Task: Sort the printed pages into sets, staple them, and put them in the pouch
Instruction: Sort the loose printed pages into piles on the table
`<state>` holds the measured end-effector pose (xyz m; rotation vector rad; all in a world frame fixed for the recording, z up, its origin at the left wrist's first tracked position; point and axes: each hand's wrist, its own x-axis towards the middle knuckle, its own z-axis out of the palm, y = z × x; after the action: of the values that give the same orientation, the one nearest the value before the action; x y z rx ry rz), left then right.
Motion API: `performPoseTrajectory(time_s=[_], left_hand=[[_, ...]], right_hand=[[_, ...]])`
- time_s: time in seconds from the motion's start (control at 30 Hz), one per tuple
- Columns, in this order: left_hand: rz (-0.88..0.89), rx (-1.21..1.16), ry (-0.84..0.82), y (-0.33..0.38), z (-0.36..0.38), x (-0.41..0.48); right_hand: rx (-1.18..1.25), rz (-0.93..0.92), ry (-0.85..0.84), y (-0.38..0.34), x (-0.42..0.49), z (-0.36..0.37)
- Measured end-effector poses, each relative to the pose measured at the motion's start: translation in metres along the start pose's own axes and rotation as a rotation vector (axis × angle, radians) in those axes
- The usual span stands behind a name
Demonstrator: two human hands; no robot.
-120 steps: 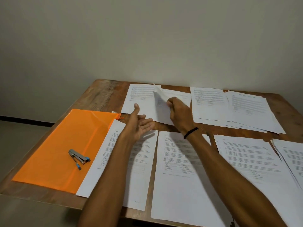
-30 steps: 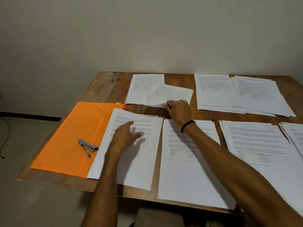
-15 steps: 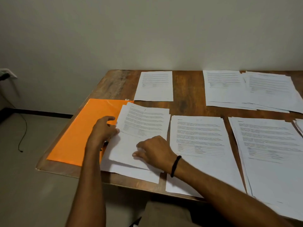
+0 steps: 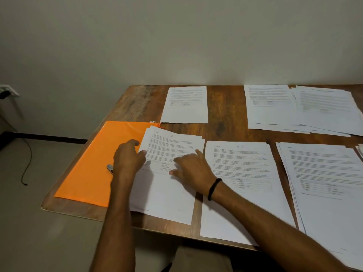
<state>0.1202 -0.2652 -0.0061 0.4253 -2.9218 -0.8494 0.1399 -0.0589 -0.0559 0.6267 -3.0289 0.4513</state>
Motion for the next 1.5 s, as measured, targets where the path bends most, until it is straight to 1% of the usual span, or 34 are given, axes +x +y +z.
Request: performPoseTrajectory(time_s=[0.1,0.17,0.2,0.27,0.33,0.4,0.5,0.53,0.6,0.67,0.8,0.87,0.93,0.97,1.03,1.1,1.17,1.2,1.23,1.27,1.33,1.37,1.43,1.5], left_hand=[[0.115,-0.105,-0.004,0.019,0.019,-0.001],[0.166,-0.130,-0.035,0.034,0.033,-0.003],[0.174,-0.131,-0.055,0.039,0.040,-0.003],[0.165,-0.128,-0.101,0.047,0.053,-0.004],[0.144,-0.120,-0.151,0.050,0.063,-0.003],[0.136,-0.089,-0.186,0.049,0.069,-0.002],[0.120,-0.056,-0.220,0.046,0.073,0.000],[0.117,-0.050,-0.224,0.045,0.073,0.001],[0.116,-0.047,-0.223,0.043,0.073,0.003],[0.109,-0.062,-0.234,0.042,0.072,0.004],[0.118,-0.123,-0.267,0.038,0.067,0.006],[0.137,-0.173,-0.269,0.036,0.062,0.005],[0.133,-0.274,-0.262,0.033,0.054,0.003],[0.098,-0.392,-0.265,0.031,0.050,0.003],[-0.069,-0.740,-0.276,0.027,0.036,0.004],[-0.285,-1.061,-0.283,0.023,0.018,0.008],[-0.417,-1.217,-0.356,0.010,0.000,0.018],[-0.437,-1.205,-0.413,0.006,-0.009,0.020],[-0.433,-1.140,-0.453,0.003,-0.016,0.019],[-0.406,-1.037,-0.457,0.001,-0.023,0.017],[-0.333,-0.786,-0.398,-0.002,-0.029,0.012],[-0.296,-0.675,-0.366,-0.005,-0.028,0.009],[-0.235,-0.523,-0.328,-0.011,-0.021,0.005],[-0.188,-0.394,-0.291,-0.015,-0.015,-0.001]], right_hand=[[0.077,0.084,0.081,0.019,0.027,-0.025],[0.244,0.180,0.123,0.040,0.050,-0.037],[0.305,0.226,0.120,0.052,0.064,-0.041],[0.337,0.275,0.106,0.081,0.093,-0.044],[0.310,0.320,0.072,0.106,0.115,-0.043],[0.238,0.341,0.002,0.126,0.132,-0.036],[0.073,0.290,-0.101,0.143,0.143,-0.029],[0.039,0.255,-0.089,0.144,0.144,-0.028],[0.046,0.219,0.002,0.144,0.144,-0.024],[0.119,0.234,0.083,0.140,0.143,-0.018],[0.172,0.262,0.146,0.136,0.139,-0.008],[0.225,0.271,0.218,0.135,0.134,-0.011],[0.263,0.267,0.342,0.129,0.124,-0.024],[0.242,0.245,0.404,0.123,0.117,-0.033],[0.207,0.154,0.489,0.105,0.099,-0.050],[0.231,0.053,0.473,0.078,0.071,-0.060],[0.216,-0.020,0.404,0.050,0.035,-0.062],[0.190,-0.047,0.343,0.037,0.017,-0.060],[0.154,-0.068,0.261,0.026,-0.001,-0.057],[0.125,-0.080,0.160,0.017,-0.015,-0.054],[0.131,-0.079,-0.026,0.007,-0.030,-0.046],[0.149,-0.074,-0.079,0.004,-0.034,-0.041],[0.165,-0.049,-0.094,0.002,-0.035,-0.033],[0.137,-0.016,-0.051,0.003,-0.031,-0.027]])
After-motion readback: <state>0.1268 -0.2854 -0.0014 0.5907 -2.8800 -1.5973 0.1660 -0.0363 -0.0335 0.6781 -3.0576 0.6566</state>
